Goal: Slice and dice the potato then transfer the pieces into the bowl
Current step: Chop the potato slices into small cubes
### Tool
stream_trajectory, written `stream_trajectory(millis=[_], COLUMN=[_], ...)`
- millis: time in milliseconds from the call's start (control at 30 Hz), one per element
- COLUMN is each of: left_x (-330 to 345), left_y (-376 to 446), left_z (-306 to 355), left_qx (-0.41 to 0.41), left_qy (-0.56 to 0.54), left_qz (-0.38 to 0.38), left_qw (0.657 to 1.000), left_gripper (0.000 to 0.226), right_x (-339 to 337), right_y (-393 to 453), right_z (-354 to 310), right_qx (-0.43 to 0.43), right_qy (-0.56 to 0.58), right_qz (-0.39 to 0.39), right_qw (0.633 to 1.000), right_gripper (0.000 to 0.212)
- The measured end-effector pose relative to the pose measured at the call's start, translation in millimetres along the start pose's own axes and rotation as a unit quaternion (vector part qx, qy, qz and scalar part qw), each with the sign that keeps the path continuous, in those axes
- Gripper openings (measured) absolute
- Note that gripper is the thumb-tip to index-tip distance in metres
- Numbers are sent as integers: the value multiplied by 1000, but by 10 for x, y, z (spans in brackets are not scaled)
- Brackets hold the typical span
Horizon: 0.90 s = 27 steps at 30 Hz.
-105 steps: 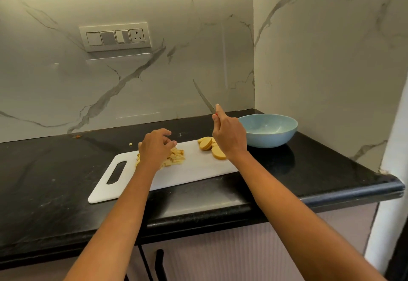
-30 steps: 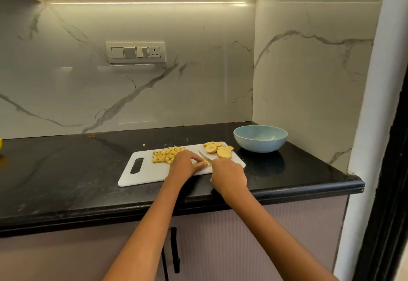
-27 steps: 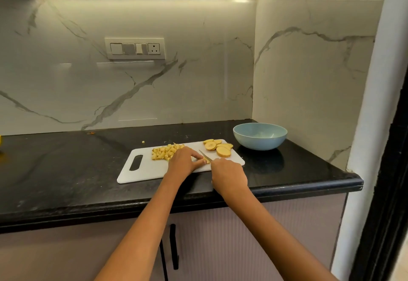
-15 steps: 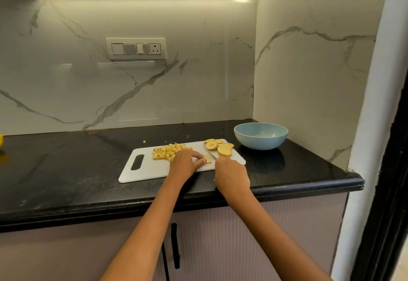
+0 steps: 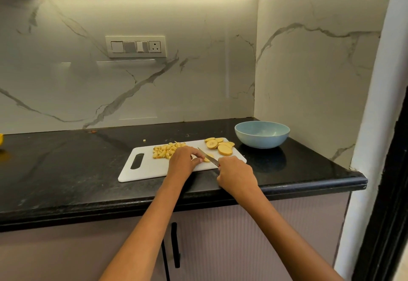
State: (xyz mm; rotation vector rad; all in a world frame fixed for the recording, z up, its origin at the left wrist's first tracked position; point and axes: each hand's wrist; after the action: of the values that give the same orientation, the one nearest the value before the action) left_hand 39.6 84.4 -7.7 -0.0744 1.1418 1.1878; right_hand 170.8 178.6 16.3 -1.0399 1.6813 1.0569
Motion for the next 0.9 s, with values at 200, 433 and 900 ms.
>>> stream_trajectory(millis=[200,433,900], left_x=[-19,-28,-29], left_y=[26,33,-40], left_z=[8,53,16], left_qx=[0,-18,-36], left_qy=[42,88,9], left_qz=[-15,-13,92], left_qw=[999,996,995], left_gripper=[11,8,12], right_x=[-16,12,40], right_y=[16,-82,16], right_z=[-59,-109,104], right_qx=[-16,-45,18], right_qy=[-38,-83,40], right_qz=[9,7,30], right_qw=[999,996,999], right_gripper=[22,25,18])
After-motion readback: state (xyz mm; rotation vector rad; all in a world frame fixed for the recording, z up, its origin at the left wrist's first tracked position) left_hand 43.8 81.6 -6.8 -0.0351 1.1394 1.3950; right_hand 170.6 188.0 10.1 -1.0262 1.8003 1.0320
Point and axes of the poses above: each hand's wrist, its own y-axis towards the middle knuckle, its own x-axis out of the palm, z = x × y
